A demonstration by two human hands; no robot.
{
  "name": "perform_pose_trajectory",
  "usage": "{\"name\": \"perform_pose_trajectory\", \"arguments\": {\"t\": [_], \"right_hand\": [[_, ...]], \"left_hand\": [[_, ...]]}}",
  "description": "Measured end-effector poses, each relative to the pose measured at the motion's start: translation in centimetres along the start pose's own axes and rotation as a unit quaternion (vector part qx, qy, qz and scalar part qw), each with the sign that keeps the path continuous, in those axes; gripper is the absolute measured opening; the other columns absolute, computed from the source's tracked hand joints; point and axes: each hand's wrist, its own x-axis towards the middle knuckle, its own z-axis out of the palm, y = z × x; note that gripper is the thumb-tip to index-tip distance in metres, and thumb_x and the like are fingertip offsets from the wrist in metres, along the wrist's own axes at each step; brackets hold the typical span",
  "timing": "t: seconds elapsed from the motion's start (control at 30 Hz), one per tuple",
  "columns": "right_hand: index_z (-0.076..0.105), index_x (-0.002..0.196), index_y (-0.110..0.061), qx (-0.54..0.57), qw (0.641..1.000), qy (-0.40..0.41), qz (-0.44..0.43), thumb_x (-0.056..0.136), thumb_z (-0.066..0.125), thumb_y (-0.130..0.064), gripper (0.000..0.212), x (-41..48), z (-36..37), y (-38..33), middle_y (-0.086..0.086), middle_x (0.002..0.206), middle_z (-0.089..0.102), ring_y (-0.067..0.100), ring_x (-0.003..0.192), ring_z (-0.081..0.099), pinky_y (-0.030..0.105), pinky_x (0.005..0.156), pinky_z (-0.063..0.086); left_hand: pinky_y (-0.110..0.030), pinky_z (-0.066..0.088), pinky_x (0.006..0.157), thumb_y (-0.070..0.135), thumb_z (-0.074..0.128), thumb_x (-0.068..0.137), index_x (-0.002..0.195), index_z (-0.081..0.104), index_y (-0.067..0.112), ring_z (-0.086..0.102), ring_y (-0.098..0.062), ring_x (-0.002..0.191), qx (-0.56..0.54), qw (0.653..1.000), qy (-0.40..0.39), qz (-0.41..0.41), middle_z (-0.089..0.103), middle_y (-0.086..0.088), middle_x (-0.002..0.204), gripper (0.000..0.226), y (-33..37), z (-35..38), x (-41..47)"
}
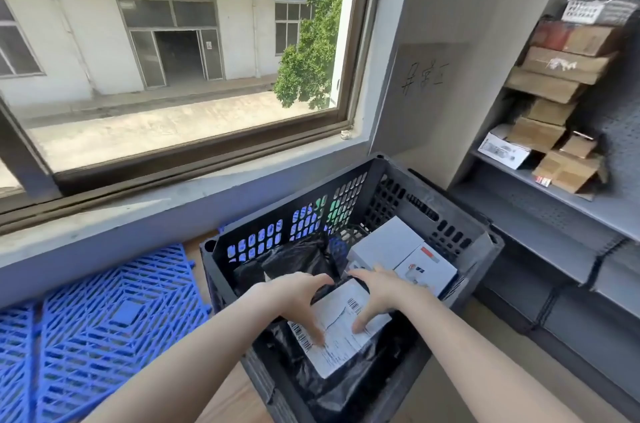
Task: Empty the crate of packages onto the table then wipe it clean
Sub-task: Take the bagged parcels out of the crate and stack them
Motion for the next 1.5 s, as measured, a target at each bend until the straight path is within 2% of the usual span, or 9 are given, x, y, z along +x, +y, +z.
{"name": "perform_pose_trajectory", "arguments": {"t": [0.17,0.33,0.5,0.83,1.0,1.1,1.23,1.37,1.5], "right_hand": [[0.042,0.136,-0.029,0.009,0.998,0.037,-0.048,0.056,0.084,-0.055,0.094,1.1,-1.0,0.6,0.007,0.129,0.038,0.029,0.127,0.032,0.045,0.102,0.038],[0.05,0.112,-0.026,0.069,0.986,0.102,-0.113,0.054,0.085,-0.05,0.072,2.3,-2.0,1.8,-0.001,0.117,0.032,0.02,0.114,0.035,0.037,0.095,0.042],[0.052,0.095,-0.021,0.217,0.951,0.134,-0.174,0.066,0.084,-0.031,0.044,2.2,-3.2,3.4,0.001,0.106,0.052,0.019,0.097,0.05,0.028,0.07,0.04],[0.05,0.102,-0.014,0.539,0.807,0.196,-0.141,0.078,0.079,-0.024,0.039,1.4,-5.7,4.7,0.0,0.09,0.047,0.018,0.076,0.044,0.032,0.063,0.039],[0.045,0.102,-0.011,0.641,0.738,0.131,-0.163,0.08,0.076,-0.015,0.039,0.0,-4.9,0.1,0.005,0.091,0.048,0.019,0.076,0.05,0.041,0.071,0.048],[0.04,0.116,-0.013,0.676,0.703,0.056,-0.214,0.083,0.071,-0.003,0.046,-1.5,-4.0,-3.1,0.01,0.103,0.056,0.023,0.083,0.06,0.04,0.07,0.051],[0.043,0.132,-0.032,0.604,0.734,-0.027,-0.31,0.079,0.073,-0.005,0.067,-2.5,-2.8,-6.8,0.01,0.115,0.064,0.031,0.099,0.066,0.043,0.071,0.056],[0.06,0.122,-0.037,0.484,0.792,-0.068,-0.366,0.084,0.066,-0.027,0.04,-3.5,-1.8,-11.8,-0.004,0.116,0.069,0.02,0.11,0.064,0.043,0.095,0.05],[0.062,0.12,-0.029,0.433,0.82,-0.044,-0.372,0.09,0.064,-0.019,0.032,-4.4,-0.8,-17.7,-0.004,0.112,0.069,0.01,0.103,0.064,0.027,0.09,0.051]], "left_hand": [[-0.04,0.047,0.096,0.044,0.088,0.059,0.143,0.029,0.042,0.05,-0.019,0.118,-0.038,0.997,0.06,0.018,0.053,0.003,0.131,0.102,-0.6,-0.6,0.3],[-0.032,0.044,0.099,0.04,0.087,0.061,0.14,0.039,0.034,0.05,-0.011,0.119,-0.089,0.982,0.167,0.008,0.052,0.011,0.131,0.093,-0.1,0.1,-0.5],[-0.029,0.044,0.099,0.049,0.078,0.072,0.14,0.039,0.035,0.05,-0.006,0.11,-0.125,0.953,0.273,-0.046,0.052,0.01,0.125,0.08,0.7,1.1,-2.1],[-0.032,0.034,0.109,0.059,0.078,0.068,0.143,0.03,0.047,0.029,-0.016,0.134,-0.147,0.854,0.486,-0.113,0.019,0.005,0.147,0.09,3.7,1.3,-6.6],[-0.036,0.05,0.096,0.062,0.074,0.071,0.141,0.028,0.052,0.054,-0.012,0.106,-0.255,0.798,0.527,-0.14,0.038,0.005,0.124,0.084,4.3,1.4,-8.2],[-0.038,0.051,0.095,0.062,0.073,0.07,0.139,0.032,0.049,0.057,-0.008,0.11,-0.307,0.749,0.572,-0.129,0.051,0.008,0.125,0.082,3.7,1.6,-9.8],[-0.022,0.046,0.094,0.061,0.076,0.068,0.141,0.033,0.047,0.049,0.005,0.117,-0.343,0.7,0.614,-0.124,0.053,0.019,0.129,0.086,2.1,2.1,-13.4],[-0.022,0.039,0.096,0.042,0.083,0.071,0.142,0.028,0.045,0.045,0.003,0.119,-0.335,0.681,0.629,-0.17,0.049,0.02,0.13,0.09,-0.7,3.2,-17.8],[-0.024,0.035,0.096,0.027,0.083,0.073,0.141,0.025,0.046,0.046,-0.004,0.121,-0.349,0.667,0.627,-0.2,0.052,0.013,0.128,0.092,-4.5,4.6,-22.7]]}}
